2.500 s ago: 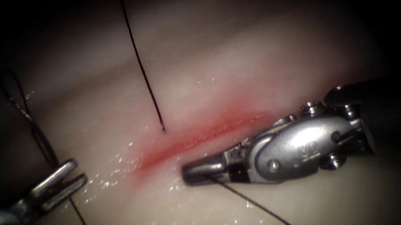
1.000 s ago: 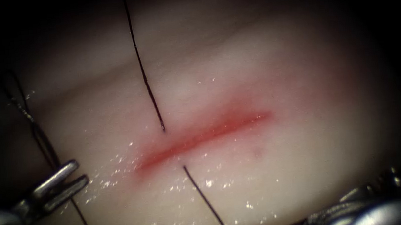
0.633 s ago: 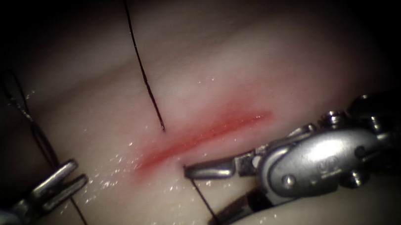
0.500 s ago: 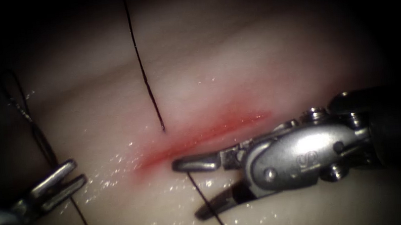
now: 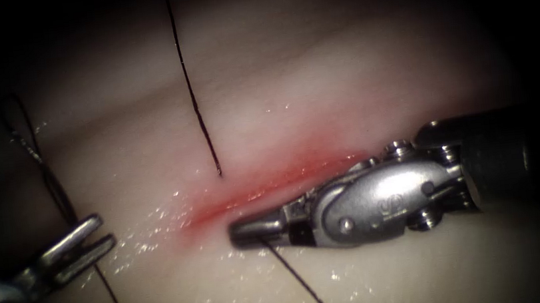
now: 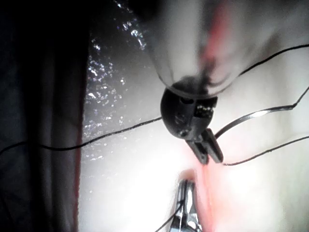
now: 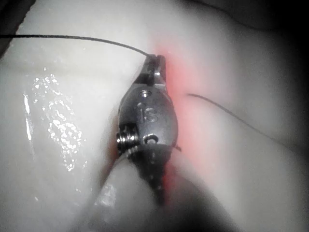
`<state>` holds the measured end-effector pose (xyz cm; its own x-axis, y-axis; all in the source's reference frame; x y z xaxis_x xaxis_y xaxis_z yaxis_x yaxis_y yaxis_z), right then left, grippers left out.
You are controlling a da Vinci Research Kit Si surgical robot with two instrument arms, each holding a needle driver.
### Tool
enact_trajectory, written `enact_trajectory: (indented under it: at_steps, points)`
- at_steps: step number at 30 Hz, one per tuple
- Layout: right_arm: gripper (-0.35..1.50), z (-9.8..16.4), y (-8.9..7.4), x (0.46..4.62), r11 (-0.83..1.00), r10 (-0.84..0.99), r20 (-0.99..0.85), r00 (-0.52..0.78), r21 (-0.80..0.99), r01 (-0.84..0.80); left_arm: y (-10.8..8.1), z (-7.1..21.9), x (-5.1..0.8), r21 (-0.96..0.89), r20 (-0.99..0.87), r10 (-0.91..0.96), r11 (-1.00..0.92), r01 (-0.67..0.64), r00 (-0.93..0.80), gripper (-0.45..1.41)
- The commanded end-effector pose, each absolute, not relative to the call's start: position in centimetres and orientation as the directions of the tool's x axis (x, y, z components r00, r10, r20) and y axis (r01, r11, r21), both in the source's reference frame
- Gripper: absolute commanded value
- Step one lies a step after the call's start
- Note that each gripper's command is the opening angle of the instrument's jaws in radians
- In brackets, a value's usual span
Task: Wound Closure
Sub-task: With the right end-effector, pull the suture through the wound.
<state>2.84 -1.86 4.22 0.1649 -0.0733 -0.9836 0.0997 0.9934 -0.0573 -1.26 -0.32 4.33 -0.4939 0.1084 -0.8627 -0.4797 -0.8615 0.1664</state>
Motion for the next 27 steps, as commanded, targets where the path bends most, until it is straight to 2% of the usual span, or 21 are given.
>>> enact_trajectory:
  at_steps: [1, 8, 19, 27]
  points:
    - [-0.35, 4.2, -1.9, 2.92, 0.991, -0.072, -0.987, 0.144, -0.054, 0.126, -0.3, 4.4, -1.31, 0.165, -0.863, 0.109, -0.862, -0.48, -0.493, -0.45]
    - [-0.35, 4.1, -2.0, 2.82, 0.984, -0.08, -0.986, 0.147, -0.055, 0.168, -0.4, 4.4, -1.31, 0.166, -0.863, 0.109, -0.862, -0.48, -0.494, -0.45]
    - [-0.35, 3.4, -2.7, 2.57, 0.946, -0.097, -0.987, 0.127, -0.051, 0.32, -0.4, 4.4, -1.32, 0.166, -0.863, 0.109, -0.861, -0.48, -0.494, -0.45]
    - [-0.35, 2.8, -3.2, 2.54, 0.916, -0.101, -0.99, 0.095, -0.055, 0.398, -0.4, 4.4, -1.33, 0.166, -0.862, 0.109, -0.861, -0.481, -0.494, -0.45]
